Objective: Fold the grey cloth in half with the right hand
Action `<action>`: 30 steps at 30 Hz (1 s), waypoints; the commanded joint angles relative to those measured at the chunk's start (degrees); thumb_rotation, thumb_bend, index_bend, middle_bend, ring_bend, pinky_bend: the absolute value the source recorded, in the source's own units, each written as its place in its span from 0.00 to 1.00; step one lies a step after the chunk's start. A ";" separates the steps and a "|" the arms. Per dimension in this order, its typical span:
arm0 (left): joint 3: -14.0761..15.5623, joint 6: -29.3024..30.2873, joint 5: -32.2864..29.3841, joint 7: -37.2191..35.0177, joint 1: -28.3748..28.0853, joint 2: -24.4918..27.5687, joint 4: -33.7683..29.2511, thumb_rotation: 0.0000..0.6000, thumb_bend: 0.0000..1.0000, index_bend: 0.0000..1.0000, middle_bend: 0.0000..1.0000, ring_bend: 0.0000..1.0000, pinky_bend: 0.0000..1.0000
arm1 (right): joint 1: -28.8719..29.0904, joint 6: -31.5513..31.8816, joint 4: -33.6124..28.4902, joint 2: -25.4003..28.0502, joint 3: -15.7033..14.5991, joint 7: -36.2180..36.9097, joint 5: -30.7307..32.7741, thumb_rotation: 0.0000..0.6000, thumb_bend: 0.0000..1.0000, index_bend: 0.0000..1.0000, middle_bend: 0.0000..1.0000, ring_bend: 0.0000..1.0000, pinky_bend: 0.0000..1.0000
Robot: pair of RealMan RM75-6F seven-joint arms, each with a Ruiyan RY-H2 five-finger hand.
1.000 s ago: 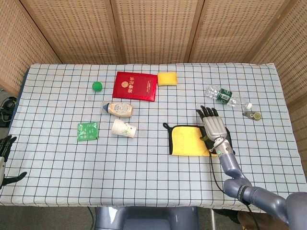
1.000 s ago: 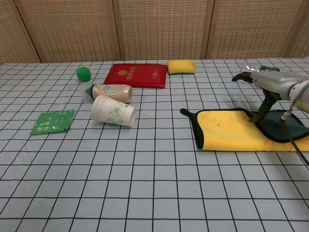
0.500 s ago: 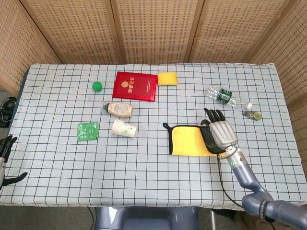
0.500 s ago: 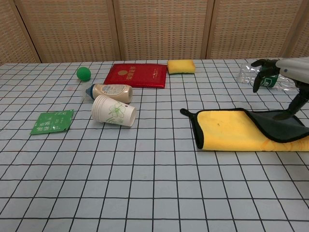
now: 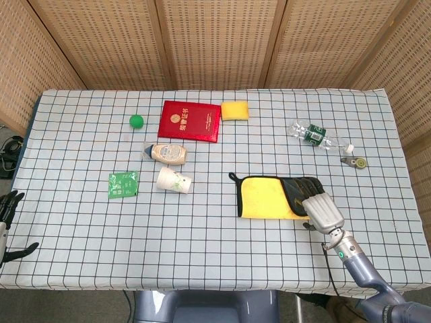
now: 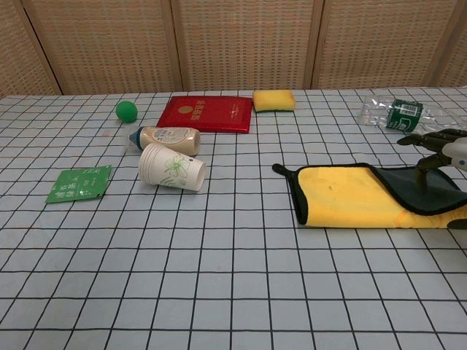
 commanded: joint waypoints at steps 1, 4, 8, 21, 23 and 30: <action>-0.01 -0.06 -0.07 0.00 -0.02 -0.01 0.03 1.00 0.00 0.00 0.00 0.00 0.00 | -0.32 0.65 2.90 -1.61 -0.59 -0.11 -1.42 1.00 0.34 0.49 0.00 0.00 0.00; -0.03 -0.17 -0.14 -0.03 -0.06 -0.02 0.05 1.00 0.00 0.00 0.00 0.00 0.00 | -0.34 1.38 5.53 -2.67 -0.96 -0.16 -2.88 1.00 0.36 0.50 0.00 0.00 0.00; -0.05 -0.17 -0.19 0.00 -0.07 -0.04 0.02 1.00 0.00 0.00 0.00 0.00 0.00 | -0.41 3.78 11.26 -4.99 -1.28 -0.99 -5.53 1.00 0.40 0.52 0.00 0.00 0.00; 0.00 -0.15 -0.14 0.24 -0.07 -0.09 -0.05 1.00 0.00 0.00 0.00 0.00 0.00 | -0.41 4.23 17.98 -7.95 -0.98 1.78 -6.53 1.00 0.57 0.60 0.00 0.00 0.00; 0.00 -0.13 -0.13 0.27 -0.07 -0.09 -0.05 1.00 0.00 0.00 0.00 0.00 0.00 | -0.42 4.39 18.21 -8.24 -0.65 3.18 -6.36 1.00 0.60 0.62 0.00 0.00 0.00; 0.00 -0.18 -0.17 0.37 -0.10 -0.14 -0.09 1.00 0.00 0.00 0.00 0.00 0.00 | 0.30 2.14 17.47 -8.62 1.68 7.44 -3.57 1.00 0.64 0.64 0.02 0.00 0.00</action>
